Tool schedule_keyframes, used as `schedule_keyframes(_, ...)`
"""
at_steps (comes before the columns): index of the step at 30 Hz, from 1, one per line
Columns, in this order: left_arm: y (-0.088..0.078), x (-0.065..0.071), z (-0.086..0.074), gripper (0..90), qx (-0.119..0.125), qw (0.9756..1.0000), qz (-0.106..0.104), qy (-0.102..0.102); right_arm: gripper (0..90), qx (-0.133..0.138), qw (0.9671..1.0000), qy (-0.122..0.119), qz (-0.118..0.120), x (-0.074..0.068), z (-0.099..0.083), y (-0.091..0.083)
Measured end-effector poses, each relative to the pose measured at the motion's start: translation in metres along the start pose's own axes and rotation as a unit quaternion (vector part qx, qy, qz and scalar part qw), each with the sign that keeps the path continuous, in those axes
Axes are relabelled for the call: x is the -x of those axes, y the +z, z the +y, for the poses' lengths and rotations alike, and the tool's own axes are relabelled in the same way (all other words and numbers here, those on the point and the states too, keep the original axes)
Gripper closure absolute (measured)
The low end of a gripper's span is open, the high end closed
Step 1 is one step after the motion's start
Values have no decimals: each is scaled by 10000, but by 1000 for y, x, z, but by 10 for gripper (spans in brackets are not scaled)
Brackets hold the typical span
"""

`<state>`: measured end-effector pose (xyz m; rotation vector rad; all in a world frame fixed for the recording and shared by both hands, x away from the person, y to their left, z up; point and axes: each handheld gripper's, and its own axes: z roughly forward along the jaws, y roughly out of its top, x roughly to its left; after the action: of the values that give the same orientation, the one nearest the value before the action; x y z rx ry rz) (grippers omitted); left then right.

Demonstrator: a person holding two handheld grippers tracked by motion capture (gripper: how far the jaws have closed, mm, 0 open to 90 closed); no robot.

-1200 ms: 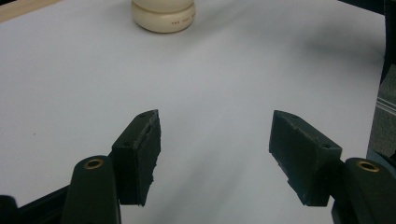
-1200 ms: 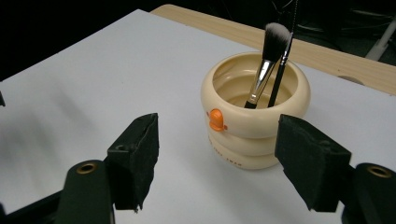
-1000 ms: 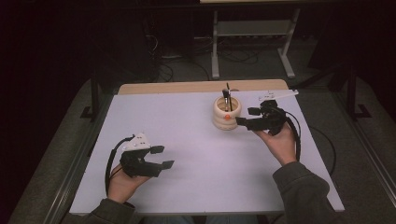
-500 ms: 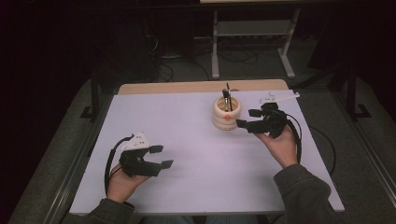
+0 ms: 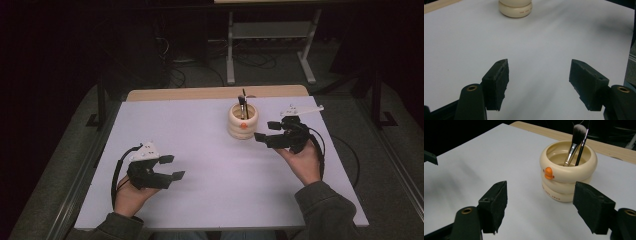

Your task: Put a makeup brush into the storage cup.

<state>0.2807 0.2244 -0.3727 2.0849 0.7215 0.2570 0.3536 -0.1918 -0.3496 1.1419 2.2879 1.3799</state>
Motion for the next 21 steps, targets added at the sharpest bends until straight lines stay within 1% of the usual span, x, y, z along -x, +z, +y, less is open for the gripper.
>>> schedule_keyframes(3,0,0,0,317,-17,10000,4,-10,267,31,10000,-48,-33,0,-2,-2)
schedule_keyframes(11,0,0,0,313,-25,10000,13,-27,270,38,10000,-20,-27,-3,-9,-7)
schedule_keyframes(13,0,0,-1,312,-25,10000,16,-17,270,11,10000,6,-25,-3,-9,-8)
schedule_keyframes(14,0,-1,-1,312,-41,10000,7,-17,270,2,10000,-25,-27,-2,-10,-8)
schedule_keyframes(15,0,-1,-1,311,-39,10000,7,-19,271,-16,10000,8,-26,-3,-11,-9)
schedule_keyframes(17,0,-2,-1,311,-47,10000,11,-23,271,5,10000,-24,-30,-3,-13,-9)
schedule_keyframes(21,0,-1,-1,309,-14,10000,15,-66,271,-30,10000,-6,-19,-4,-17,-9)
